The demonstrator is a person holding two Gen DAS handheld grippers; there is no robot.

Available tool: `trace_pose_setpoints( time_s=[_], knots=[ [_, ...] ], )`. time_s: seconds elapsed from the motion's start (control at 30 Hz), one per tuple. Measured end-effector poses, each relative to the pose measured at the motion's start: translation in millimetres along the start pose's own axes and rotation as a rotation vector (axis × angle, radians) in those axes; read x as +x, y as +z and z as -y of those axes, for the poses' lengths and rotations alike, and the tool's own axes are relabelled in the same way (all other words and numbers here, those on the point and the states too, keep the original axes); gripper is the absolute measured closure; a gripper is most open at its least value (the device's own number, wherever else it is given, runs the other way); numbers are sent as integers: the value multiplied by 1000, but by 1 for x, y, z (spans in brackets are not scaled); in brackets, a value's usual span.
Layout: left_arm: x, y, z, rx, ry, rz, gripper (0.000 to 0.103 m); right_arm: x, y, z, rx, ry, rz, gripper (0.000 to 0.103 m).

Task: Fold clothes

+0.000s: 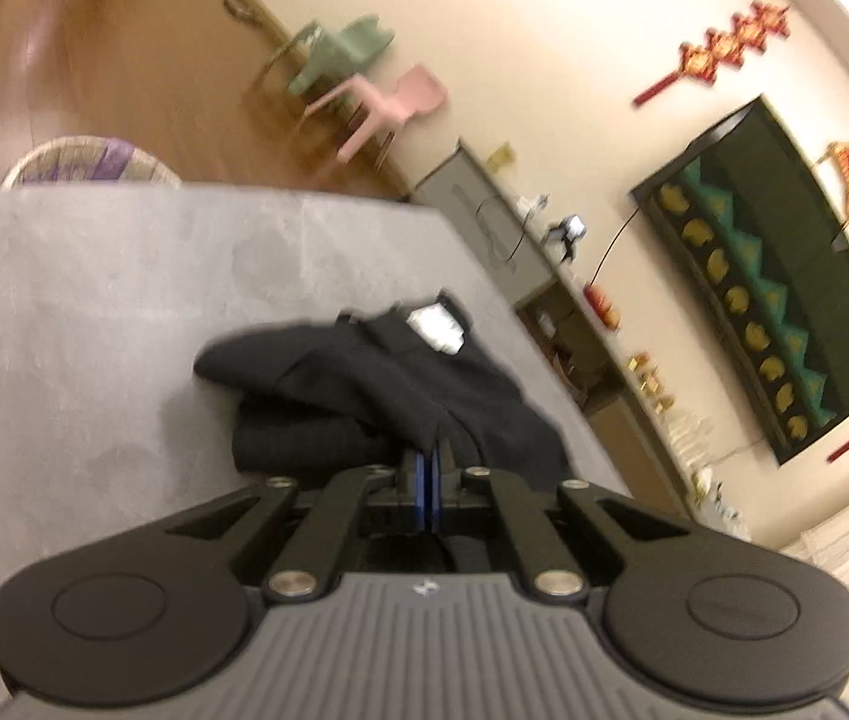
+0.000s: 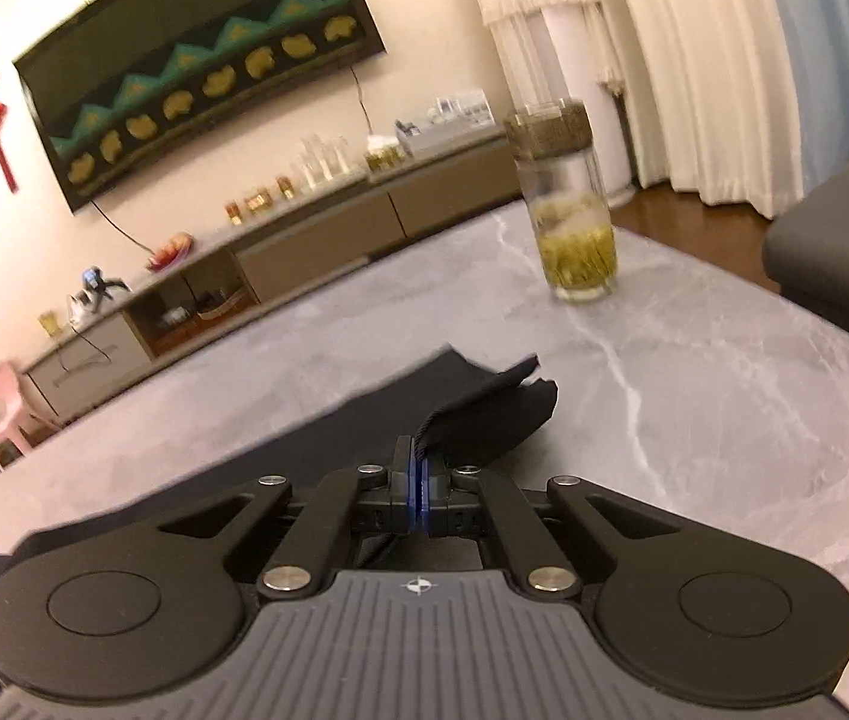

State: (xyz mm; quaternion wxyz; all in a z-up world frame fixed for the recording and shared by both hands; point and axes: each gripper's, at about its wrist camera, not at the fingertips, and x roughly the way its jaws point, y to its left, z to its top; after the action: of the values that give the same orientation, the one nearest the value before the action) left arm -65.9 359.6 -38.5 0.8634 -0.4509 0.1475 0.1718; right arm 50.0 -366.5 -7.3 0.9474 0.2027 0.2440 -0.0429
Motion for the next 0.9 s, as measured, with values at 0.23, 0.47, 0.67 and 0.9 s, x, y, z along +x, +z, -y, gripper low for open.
trace_pose_setpoints(
  time_s=[0.23,0.47,0.67,0.9],
  knots=[
    [-61,42,76,127,-183,203,102,-68,28,-29,-17,96,202,103],
    [17,114,203,322,-130,154,102,-39,92,-74,-119,56,225,103],
    [178,118,222,414,125,-52,100,137,95,-80,-239,-232,-49,103],
    [217,111,179,437,160,-148,95,206,49,-58,-324,-258,-204,69]
  ],
)
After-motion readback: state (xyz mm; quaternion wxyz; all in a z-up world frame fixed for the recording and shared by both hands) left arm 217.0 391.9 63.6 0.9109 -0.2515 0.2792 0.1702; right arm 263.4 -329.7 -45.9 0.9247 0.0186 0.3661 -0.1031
